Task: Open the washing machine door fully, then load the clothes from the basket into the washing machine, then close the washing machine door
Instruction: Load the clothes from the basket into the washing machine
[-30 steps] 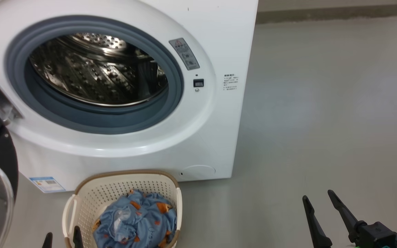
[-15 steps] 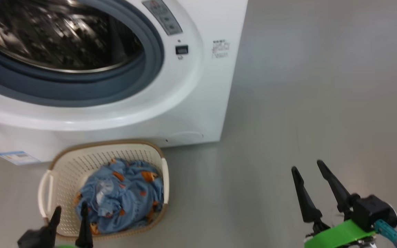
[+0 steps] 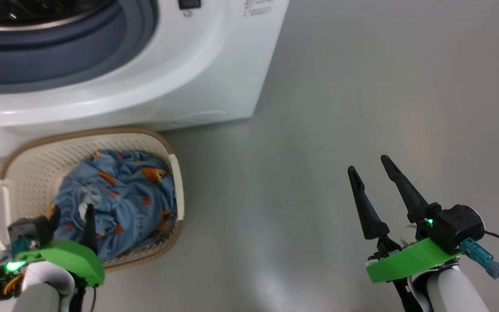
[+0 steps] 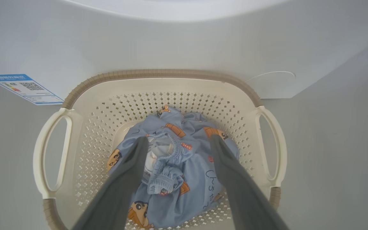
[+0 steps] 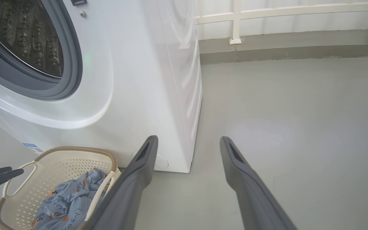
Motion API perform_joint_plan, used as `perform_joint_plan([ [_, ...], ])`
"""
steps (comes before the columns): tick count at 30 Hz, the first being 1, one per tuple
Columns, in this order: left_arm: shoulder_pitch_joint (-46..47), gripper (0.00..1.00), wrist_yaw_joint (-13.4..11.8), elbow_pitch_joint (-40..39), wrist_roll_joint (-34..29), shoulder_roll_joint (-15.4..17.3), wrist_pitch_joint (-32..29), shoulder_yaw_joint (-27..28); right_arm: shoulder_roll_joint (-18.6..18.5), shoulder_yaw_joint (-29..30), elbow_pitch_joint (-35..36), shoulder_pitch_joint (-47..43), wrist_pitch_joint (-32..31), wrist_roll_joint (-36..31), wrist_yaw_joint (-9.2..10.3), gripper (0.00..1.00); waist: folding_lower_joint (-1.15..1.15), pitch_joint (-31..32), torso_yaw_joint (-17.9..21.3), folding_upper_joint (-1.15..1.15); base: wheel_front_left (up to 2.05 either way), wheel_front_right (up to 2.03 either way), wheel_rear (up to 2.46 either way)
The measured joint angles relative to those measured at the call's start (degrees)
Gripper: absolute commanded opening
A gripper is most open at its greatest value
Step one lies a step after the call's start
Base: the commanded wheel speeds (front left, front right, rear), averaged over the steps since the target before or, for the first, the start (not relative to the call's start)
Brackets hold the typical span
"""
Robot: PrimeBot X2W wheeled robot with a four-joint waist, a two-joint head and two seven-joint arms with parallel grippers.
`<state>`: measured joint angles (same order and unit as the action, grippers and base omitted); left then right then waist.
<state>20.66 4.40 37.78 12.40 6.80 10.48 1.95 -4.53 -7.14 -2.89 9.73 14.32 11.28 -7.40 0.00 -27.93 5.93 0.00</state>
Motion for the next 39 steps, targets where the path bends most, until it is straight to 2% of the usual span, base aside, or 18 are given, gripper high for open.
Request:
perform_joint_plan([
  [13, 11.82, 1.00, 1.09, 15.74, 2.34, 3.42, -4.97, 0.45, -0.01, -1.12, 0.45, 3.35, 0.00, 1.64, 0.00, 1.00, 0.00, -9.57, 3.82, 0.00, 0.00, 0.00, 0.00],
  [29, 23.03, 1.00, 1.92, 25.88, 3.49, 5.81, -4.83, -0.36, -0.74, -1.53, 2.32, 5.63, 0.01, 2.02, 0.00, 1.00, 0.00, -19.39, 6.34, 0.00, 0.00, 0.00, 0.00],
  [39, 27.13, 1.00, 2.29, 29.42, 3.48, 5.79, -3.54, -2.20, -0.82, -2.16, 2.63, 6.62, 0.26, 2.03, 0.00, 1.00, 0.00, -22.19, 6.68, 0.00, 0.00, 0.00, 0.00],
])
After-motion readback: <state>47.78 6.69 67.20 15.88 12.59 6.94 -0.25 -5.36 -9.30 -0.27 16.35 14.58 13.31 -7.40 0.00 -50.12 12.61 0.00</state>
